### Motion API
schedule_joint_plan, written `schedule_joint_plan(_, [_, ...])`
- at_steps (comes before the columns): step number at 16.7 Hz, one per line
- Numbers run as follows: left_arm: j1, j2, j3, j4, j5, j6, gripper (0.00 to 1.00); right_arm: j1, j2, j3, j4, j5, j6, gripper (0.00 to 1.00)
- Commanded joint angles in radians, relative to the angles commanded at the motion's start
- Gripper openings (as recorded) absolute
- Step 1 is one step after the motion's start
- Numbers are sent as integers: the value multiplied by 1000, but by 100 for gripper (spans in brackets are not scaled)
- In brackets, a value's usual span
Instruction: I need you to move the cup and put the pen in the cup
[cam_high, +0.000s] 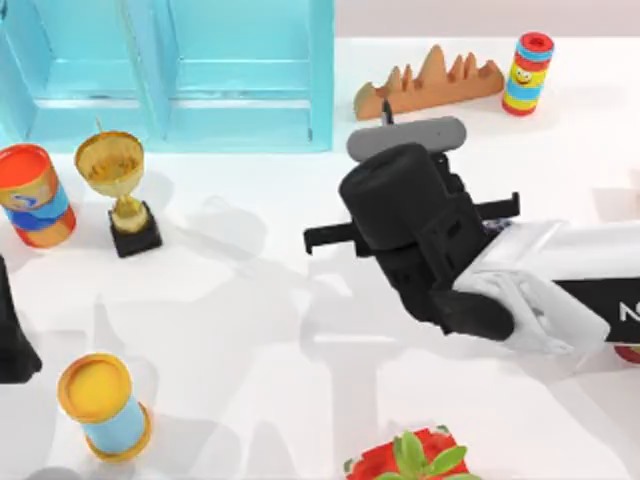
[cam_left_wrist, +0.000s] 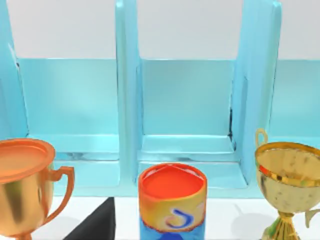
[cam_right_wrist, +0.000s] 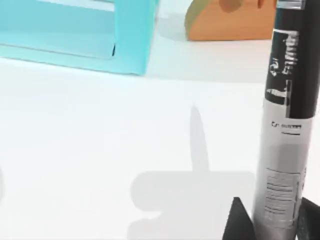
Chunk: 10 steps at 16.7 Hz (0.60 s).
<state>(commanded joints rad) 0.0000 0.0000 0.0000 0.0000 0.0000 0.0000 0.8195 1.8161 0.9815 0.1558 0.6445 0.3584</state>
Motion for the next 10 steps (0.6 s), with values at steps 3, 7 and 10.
schedule_joint_plan(3, [0, 0, 0, 0, 0, 0, 100, 11, -97, -189, 290, 124, -139, 0])
schedule_joint_plan(7, [0, 0, 0, 0, 0, 0, 100, 21, -229, -376, 577, 246, -280, 0])
schedule_joint_plan(10, [0, 0, 0, 0, 0, 0, 100, 27, -317, -461, 727, 306, -346, 0])
